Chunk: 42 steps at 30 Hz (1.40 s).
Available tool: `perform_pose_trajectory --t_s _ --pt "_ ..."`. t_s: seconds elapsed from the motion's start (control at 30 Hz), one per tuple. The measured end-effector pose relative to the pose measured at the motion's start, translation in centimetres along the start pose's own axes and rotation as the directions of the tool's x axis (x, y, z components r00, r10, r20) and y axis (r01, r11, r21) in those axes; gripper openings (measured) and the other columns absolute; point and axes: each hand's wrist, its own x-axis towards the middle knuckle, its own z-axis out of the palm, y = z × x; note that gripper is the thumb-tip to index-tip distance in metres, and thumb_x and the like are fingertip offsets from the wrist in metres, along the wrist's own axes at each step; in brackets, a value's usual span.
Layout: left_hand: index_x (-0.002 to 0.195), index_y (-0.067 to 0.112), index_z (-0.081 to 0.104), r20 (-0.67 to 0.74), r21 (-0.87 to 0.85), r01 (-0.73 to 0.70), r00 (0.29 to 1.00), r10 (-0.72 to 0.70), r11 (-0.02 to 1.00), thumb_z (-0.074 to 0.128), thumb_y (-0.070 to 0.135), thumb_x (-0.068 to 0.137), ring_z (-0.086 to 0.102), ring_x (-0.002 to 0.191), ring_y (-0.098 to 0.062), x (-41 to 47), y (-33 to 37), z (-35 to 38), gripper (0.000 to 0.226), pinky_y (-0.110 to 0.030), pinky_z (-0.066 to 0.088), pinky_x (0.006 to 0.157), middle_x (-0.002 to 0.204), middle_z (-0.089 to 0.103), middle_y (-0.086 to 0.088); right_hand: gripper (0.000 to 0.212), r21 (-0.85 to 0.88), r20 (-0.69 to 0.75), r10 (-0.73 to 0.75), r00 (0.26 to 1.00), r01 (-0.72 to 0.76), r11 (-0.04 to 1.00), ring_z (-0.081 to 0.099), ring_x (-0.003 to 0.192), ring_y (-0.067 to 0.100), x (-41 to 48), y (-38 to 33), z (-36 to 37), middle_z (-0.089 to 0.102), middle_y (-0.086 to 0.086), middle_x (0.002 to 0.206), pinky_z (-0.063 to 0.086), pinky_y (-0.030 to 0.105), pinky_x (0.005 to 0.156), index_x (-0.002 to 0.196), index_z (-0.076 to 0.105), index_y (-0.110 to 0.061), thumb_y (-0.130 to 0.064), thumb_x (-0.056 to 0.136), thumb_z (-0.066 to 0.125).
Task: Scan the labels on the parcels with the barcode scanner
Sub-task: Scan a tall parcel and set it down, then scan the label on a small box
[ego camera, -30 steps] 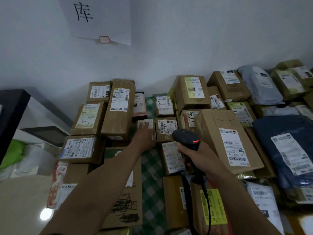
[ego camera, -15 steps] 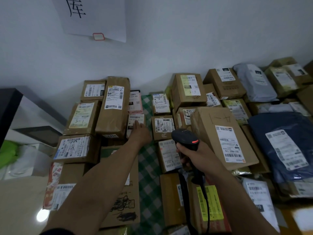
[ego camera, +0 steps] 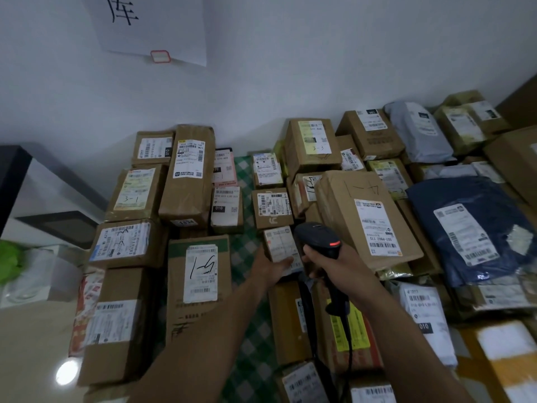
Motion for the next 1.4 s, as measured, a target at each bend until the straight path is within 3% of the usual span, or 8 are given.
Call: perform_pose_trajectory --t_s 0.1,0.27,0.47,0.67,0.9,1.03,1.23,1.4 --pt "0.146 0.024 0.049 0.001 -0.063 0.022 1.0 -0.022 0.998 0.08 0.014 0.088 0.058 0.129 -0.02 -0.1 -0.5 0.1 0.067 -0.035 0.05 0.104 0.138 0.062 0.002 0.026 0.006 -0.004 -0.002 1.0 0.002 1.0 0.07 0.069 0.016 -0.3 0.0 0.0 0.074 0.02 0.103 0.053 0.034 0.063 0.104 0.073 -0.017 -0.041 0.094 0.073" --pt "0.15 0.02 0.044 0.023 -0.205 0.125 0.992 -0.123 0.971 0.075 0.003 0.09 0.063 0.123 -0.026 -0.1 -1.4 -1.0 0.069 -0.047 0.055 0.102 0.136 0.065 -0.007 0.014 0.027 -0.013 -0.027 1.0 0.027 0.999 0.07 0.067 0.014 -1.4 -0.1 -0.1 0.076 0.014 0.099 0.054 0.031 0.064 0.103 0.073 -0.025 -0.037 0.096 0.072" --pt "0.151 0.032 0.04 0.069 -0.332 0.182 0.983 -0.168 0.926 0.064 0.0 0.097 0.065 0.116 -0.027 -1.0 -1.5 -2.3 0.067 -0.053 0.052 0.101 0.131 0.065 -0.004 0.024 0.009 -0.016 -0.033 0.999 0.033 0.999 0.07 0.071 0.015 -2.5 -0.1 0.3 0.079 0.001 0.098 0.053 0.027 0.062 0.121 0.068 -0.026 -0.032 0.098 0.071" --pt "0.145 0.015 0.052 0.012 -0.394 0.172 0.983 -0.182 0.903 0.063 -0.007 0.095 0.067 0.103 -0.02 -1.4 -1.0 -2.6 0.056 -0.03 0.06 0.072 0.128 0.068 -0.01 0.023 0.043 -0.026 -0.056 0.998 0.057 0.997 0.07 0.072 0.016 -3.8 -0.1 0.0 0.079 0.002 0.099 0.055 0.032 0.067 0.12 0.067 -0.032 -0.032 0.098 0.071" --pt "0.13 0.01 0.064 0.019 -0.424 0.214 0.974 -0.227 0.88 0.064 -0.01 0.093 0.065 0.107 -0.022 -2.6 -0.5 -2.8 0.042 -0.036 0.059 0.096 0.124 0.066 -0.011 0.021 0.081 -0.046 -0.075 0.996 0.079 0.994 0.069 0.071 0.016 -5.5 0.0 -0.2 0.079 0.003 0.098 0.053 0.036 0.07 0.118 0.068 -0.032 -0.03 0.098 0.071" --pt "0.124 0.005 0.065 0.147 -0.412 0.324 0.946 -0.289 0.851 0.064 0.0 0.097 0.064 0.114 -0.024 -3.4 1.3 -1.2 0.027 -0.035 0.057 0.096 0.122 0.069 -0.013 0.019 0.07 -0.05 -0.074 0.996 0.078 0.995 0.07 0.071 0.013 -6.2 0.5 -0.4 0.08 0.001 0.096 0.055 0.032 0.072 0.117 0.07 -0.03 -0.032 0.098 0.071" --pt "0.131 0.015 0.057 0.179 -0.395 0.306 0.95 -0.254 0.866 0.073 0.019 0.095 0.071 0.095 -0.027 -3.9 3.1 0.4 0.04 -0.04 0.062 0.066 0.115 0.07 -0.011 0.019 0.114 -0.073 -0.052 0.996 0.06 0.992 0.066 0.067 0.016 -5.8 1.0 -0.8 0.079 0.004 0.094 0.051 0.033 0.068 0.115 0.071 -0.025 -0.029 0.097 0.073" --pt "0.133 0.026 0.044 0.206 -0.505 0.312 0.949 -0.238 0.805 0.079 0.021 0.09 0.067 0.109 -0.032 -3.9 2.4 1.1 0.055 -0.048 0.058 0.093 0.124 0.067 -0.011 0.02 0.119 -0.075 -0.045 0.996 0.054 0.991 0.066 0.069 0.016 -5.6 1.2 -1.4 0.079 0.006 0.096 0.053 0.032 0.068 0.116 0.071 -0.025 -0.03 0.097 0.073"
